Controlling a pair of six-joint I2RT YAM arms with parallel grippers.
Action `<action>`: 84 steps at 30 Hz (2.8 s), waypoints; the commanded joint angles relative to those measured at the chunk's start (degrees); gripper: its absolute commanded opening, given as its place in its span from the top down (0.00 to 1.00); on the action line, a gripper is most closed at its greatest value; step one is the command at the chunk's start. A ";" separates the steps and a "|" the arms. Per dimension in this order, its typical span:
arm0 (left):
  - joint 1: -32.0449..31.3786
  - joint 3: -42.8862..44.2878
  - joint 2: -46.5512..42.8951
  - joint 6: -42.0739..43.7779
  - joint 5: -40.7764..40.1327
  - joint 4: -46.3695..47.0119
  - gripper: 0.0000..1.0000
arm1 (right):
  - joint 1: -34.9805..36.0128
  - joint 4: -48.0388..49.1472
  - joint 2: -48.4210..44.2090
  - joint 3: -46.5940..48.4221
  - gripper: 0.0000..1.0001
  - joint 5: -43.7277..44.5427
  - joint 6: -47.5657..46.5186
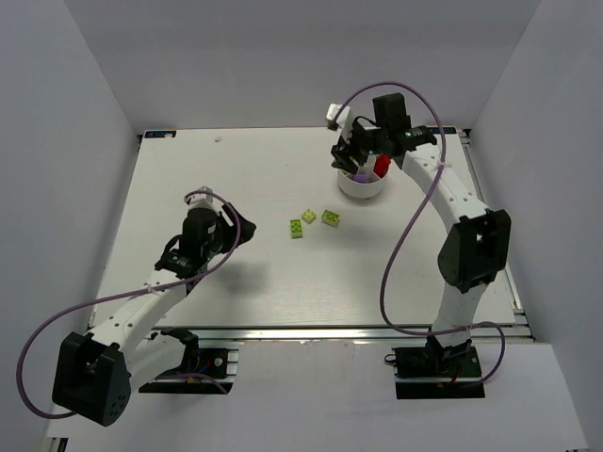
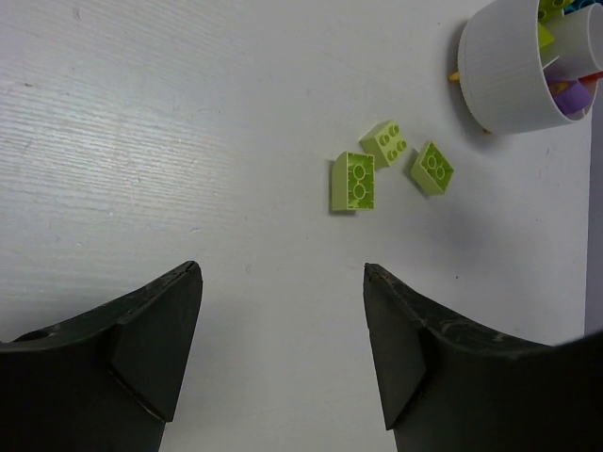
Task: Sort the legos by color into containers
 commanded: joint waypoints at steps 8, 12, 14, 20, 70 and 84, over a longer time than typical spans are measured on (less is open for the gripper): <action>0.08 -0.32 0.16 -1.15 2.48 1.29 0.22 | 4.80 1.37 -4.31 -20.79 0.39 0.59 9.15; 0.08 -0.58 0.34 -1.33 2.47 1.47 0.22 | 6.38 0.26 -0.89 -17.40 0.29 7.10 10.13; 0.16 -0.50 0.51 -1.50 2.48 1.56 0.22 | 6.74 -1.34 2.08 -13.97 0.27 9.29 11.44; 0.08 -0.67 -0.01 -1.68 2.30 0.86 0.22 | 8.32 -3.80 9.39 -7.10 0.24 16.51 11.98; 0.08 -1.20 0.07 -2.12 2.74 1.56 0.22 | -0.53 10.59 -6.41 -13.23 1.00 -2.63 24.61; 0.08 -2.25 0.60 -3.35 3.35 3.67 0.22 | -10.75 49.90 -9.33 -28.11 1.00 1.84 45.64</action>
